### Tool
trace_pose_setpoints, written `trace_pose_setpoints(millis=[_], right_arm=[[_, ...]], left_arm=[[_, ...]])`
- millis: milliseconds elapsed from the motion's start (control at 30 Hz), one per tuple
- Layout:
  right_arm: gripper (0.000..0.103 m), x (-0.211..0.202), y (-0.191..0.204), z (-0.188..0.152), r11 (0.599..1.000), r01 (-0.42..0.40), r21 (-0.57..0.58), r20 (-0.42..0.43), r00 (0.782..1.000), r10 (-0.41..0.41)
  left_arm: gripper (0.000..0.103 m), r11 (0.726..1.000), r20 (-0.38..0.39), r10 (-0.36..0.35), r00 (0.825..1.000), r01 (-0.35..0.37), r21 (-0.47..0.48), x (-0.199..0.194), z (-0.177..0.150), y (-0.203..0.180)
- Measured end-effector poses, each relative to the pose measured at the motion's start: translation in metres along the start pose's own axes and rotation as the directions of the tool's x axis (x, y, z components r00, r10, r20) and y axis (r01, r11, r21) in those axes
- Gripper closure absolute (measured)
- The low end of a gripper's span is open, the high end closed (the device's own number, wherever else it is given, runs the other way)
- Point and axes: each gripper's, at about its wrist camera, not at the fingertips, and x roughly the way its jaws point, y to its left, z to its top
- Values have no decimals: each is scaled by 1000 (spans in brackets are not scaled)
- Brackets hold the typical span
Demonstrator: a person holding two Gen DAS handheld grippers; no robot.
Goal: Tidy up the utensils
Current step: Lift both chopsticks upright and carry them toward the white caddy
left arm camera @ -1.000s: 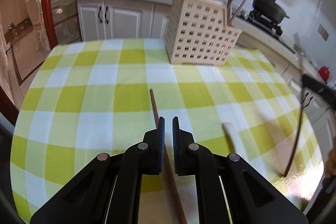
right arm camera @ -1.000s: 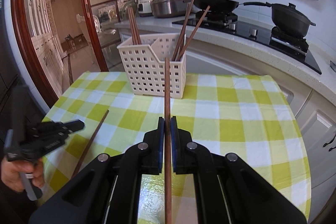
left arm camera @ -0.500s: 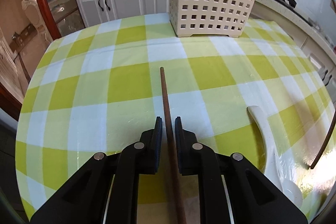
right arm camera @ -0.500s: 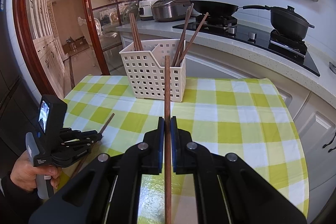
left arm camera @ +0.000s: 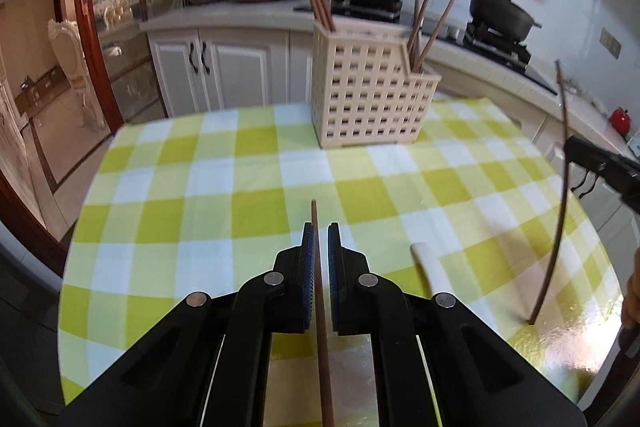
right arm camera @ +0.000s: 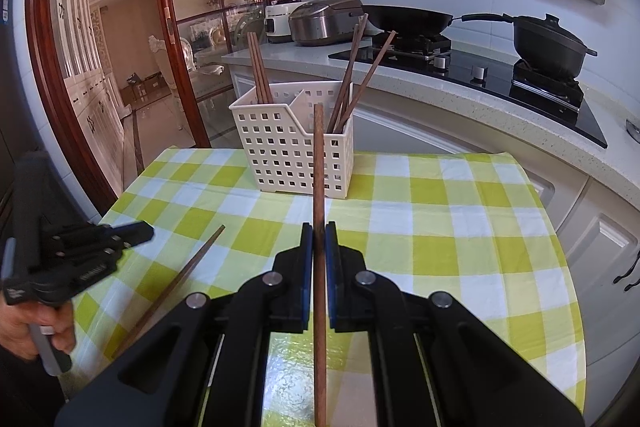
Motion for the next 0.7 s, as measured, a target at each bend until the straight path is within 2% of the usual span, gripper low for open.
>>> trace_pose_setpoints(millis=[67, 133, 200, 433, 500, 533, 567, 633, 700], right_arm=[[97, -1, 0, 0, 1000, 2, 1, 0, 1000, -2], [97, -1, 0, 1, 1000, 1, 2, 0, 1000, -1], [97, -2, 0, 1, 1000, 2, 2, 0, 1000, -2], [97, 2, 1, 0, 1000, -5, -4, -15, 1000, 5], [97, 3, 1, 0, 1000, -6, -4, -17, 1000, 6], [97, 3, 1, 0, 1000, -6, -4, -17, 1000, 6], [97, 3, 1, 0, 1000, -7, -3, -17, 1000, 7], [97, 2, 0, 0, 1000, -8, -1, -13, 1000, 8], [97, 1, 0, 0, 1000, -9, -2, -10, 1000, 9]], left_arm=[[97, 1000, -5, 2, 1000, -2, -1, 2, 1, 1], [87, 1000, -60, 3, 998, -3, 1, 18, -2, 3], [83, 1000, -93, -16, 996, 16, 5, 30, -7, 3], [83, 999, -251, 2, 968, 9, 41, 87, -23, 1], [83, 997, -255, 21, 967, -2, 75, 90, -20, -3], [88, 996, -261, 20, 965, 2, 86, 92, -19, -5], [97, 996, -264, 14, 965, 11, 93, 93, -18, -6], [97, 994, -265, 22, 964, 7, 110, 93, -17, -8], [97, 995, -233, 17, 972, 5, 96, 82, -14, -7]])
